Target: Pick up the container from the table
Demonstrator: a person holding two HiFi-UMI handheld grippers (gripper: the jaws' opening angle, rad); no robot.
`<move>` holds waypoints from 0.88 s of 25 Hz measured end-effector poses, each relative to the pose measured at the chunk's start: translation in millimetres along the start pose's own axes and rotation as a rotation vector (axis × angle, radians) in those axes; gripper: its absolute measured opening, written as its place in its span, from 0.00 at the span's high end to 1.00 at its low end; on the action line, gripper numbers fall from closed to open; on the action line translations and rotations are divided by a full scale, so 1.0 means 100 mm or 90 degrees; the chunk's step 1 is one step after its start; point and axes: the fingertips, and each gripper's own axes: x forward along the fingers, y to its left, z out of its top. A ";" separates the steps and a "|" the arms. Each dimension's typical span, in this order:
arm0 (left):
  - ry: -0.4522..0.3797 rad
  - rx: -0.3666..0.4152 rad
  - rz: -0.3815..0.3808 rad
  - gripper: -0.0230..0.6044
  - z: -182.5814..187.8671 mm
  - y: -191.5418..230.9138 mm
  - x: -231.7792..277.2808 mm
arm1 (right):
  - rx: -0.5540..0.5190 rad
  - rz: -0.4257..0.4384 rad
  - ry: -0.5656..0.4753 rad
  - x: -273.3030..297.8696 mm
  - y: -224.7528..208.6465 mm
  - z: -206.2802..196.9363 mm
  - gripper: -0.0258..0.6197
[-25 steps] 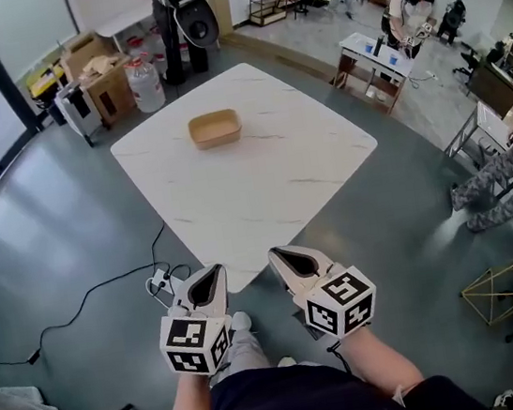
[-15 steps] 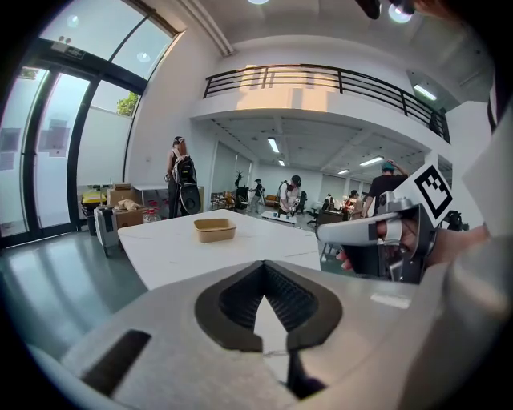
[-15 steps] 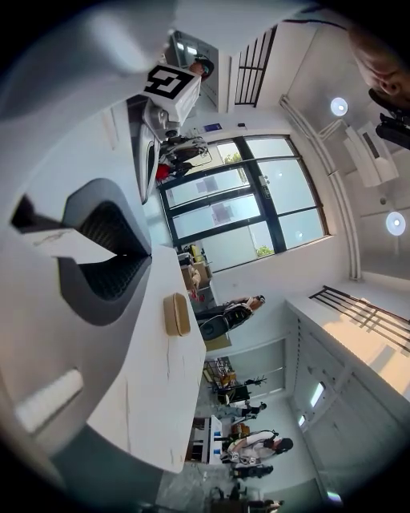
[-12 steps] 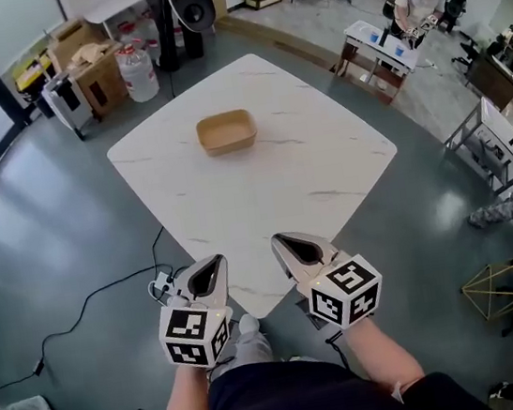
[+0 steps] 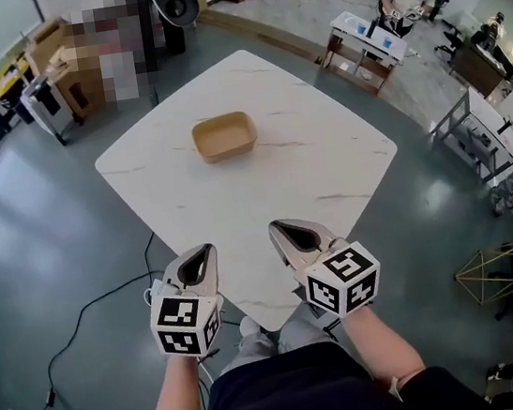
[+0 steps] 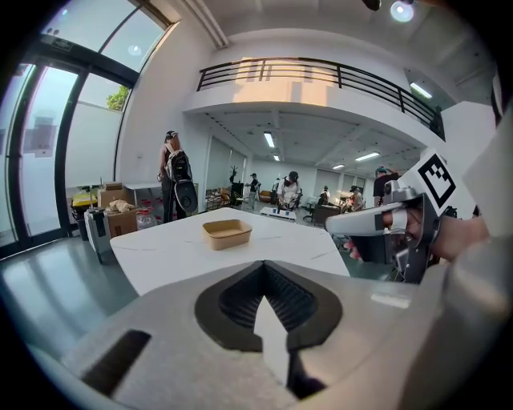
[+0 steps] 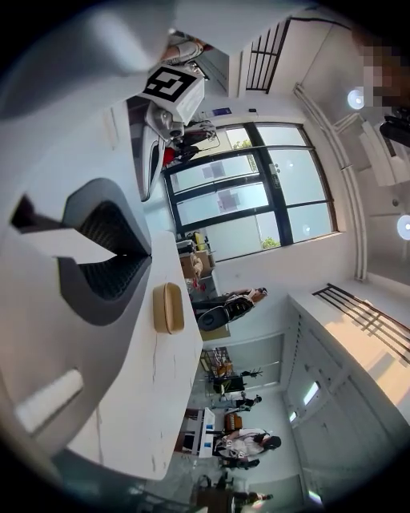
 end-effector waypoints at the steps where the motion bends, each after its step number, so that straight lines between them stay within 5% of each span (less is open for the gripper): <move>1: 0.001 0.001 -0.002 0.97 0.01 0.02 0.04 | -0.002 -0.004 0.004 0.03 -0.03 0.01 0.97; 22: 0.013 -0.040 0.087 0.97 0.37 0.47 1.00 | -0.068 0.066 0.055 1.05 -1.03 0.42 0.95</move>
